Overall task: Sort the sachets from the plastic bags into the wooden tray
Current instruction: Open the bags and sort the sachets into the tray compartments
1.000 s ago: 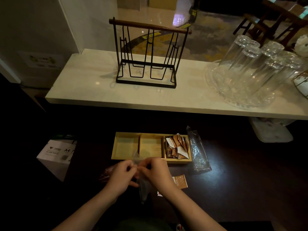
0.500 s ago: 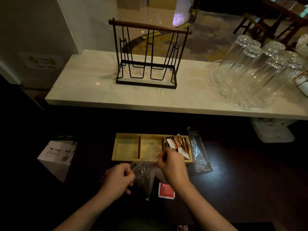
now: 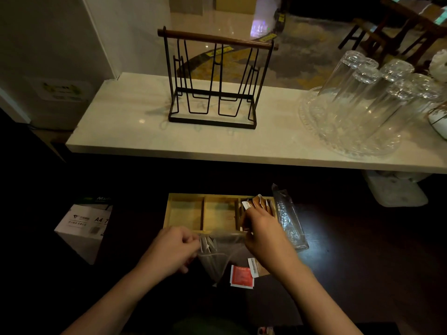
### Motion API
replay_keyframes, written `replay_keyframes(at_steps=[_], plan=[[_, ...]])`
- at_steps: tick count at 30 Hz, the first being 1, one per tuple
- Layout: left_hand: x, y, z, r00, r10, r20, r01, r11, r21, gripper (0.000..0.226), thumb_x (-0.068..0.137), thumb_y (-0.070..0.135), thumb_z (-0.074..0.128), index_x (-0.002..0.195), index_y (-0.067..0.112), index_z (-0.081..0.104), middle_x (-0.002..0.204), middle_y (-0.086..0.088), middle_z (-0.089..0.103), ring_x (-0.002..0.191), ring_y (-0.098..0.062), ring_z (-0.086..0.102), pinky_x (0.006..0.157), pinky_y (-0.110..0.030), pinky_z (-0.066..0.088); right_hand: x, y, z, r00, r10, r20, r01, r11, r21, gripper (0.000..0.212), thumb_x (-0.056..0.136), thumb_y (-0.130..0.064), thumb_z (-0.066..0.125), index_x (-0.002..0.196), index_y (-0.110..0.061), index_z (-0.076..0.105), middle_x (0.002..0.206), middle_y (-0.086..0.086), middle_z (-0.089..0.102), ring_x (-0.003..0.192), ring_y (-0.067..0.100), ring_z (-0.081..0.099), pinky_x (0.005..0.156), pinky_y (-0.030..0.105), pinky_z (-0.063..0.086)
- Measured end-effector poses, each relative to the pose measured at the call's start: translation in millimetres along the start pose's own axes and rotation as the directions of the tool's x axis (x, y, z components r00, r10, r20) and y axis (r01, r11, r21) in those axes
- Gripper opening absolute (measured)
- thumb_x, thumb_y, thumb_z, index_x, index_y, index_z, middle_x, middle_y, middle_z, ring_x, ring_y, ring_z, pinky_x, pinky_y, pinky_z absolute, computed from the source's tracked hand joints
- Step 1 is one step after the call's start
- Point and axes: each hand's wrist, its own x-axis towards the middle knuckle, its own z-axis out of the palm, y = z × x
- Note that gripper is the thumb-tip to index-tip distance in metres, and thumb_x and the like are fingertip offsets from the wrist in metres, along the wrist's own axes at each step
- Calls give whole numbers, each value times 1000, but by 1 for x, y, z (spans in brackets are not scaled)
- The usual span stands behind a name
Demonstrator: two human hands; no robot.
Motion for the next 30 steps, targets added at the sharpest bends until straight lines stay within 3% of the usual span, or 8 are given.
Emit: replay_keyframes(at_steps=[3,7,11,16,18,22,26,30], plan=[[1,12,3,999,22,-34,-24,997,-67,32,86,16,58,56,5,57,71,-1,69,52,-21,67,42,-26,50,-10,-32,-1,973,-233,2,232,969,88,25,83,-19,62,105,-23,51,100,-10,47,87,6,50,74,18,42],[-2,23,-4,987,133,-96,-135,991,-22,35,80,17,60,47,14,52,51,3,56,46,-9,58,44,-20,42,-15,-51,16,951,-298,79,299,954,-1,52,85,-36,62,129,-27,37,121,-4,53,103,15,58,79,27,46],[-7,22,-15,980,196,-31,-196,980,-22,37,75,40,53,52,11,52,54,0,51,55,-11,52,56,-28,38,-4,-53,19,950,-309,-52,309,951,-6,30,88,-27,62,115,-22,50,106,1,65,93,23,64,74,34,50],[7,-2,-28,983,-63,-175,-49,821,-569,22,94,17,45,74,12,52,90,-8,64,85,-24,57,62,-33,48,15,-68,-4,943,-303,-136,325,925,197,14,88,-32,64,86,-18,63,80,-3,67,69,7,58,60,22,46],[14,-24,-23,980,-191,-56,118,783,-611,16,97,24,41,93,14,54,110,-14,61,90,-27,60,65,-35,49,22,-77,-18,942,-299,-153,335,871,360,10,86,-28,68,83,-19,64,76,-5,67,67,4,61,60,21,50],[16,-42,-12,925,-220,309,377,435,-818,37,94,35,42,114,7,57,100,-17,67,80,-28,67,62,-38,55,40,-93,-42,933,-294,-209,361,772,524,14,84,-22,70,78,-25,58,67,-10,61,62,11,65,61,33,55],[19,-35,-23,979,-199,51,139,460,-877,25,97,16,39,85,14,61,77,-3,71,63,-14,68,47,-26,56,62,-85,-56,936,-255,-245,343,820,458,11,86,-26,67,79,-23,59,71,-7,64,69,9,63,63,29,54],[22,-35,-46,966,-191,-174,-12,640,-768,28,97,15,41,72,14,52,62,-4,57,49,-9,56,38,-20,47,83,-64,-59,975,-205,-88,223,887,403,5,90,-26,60,88,-22,58,83,-3,65,80,12,64,72,25,55]])
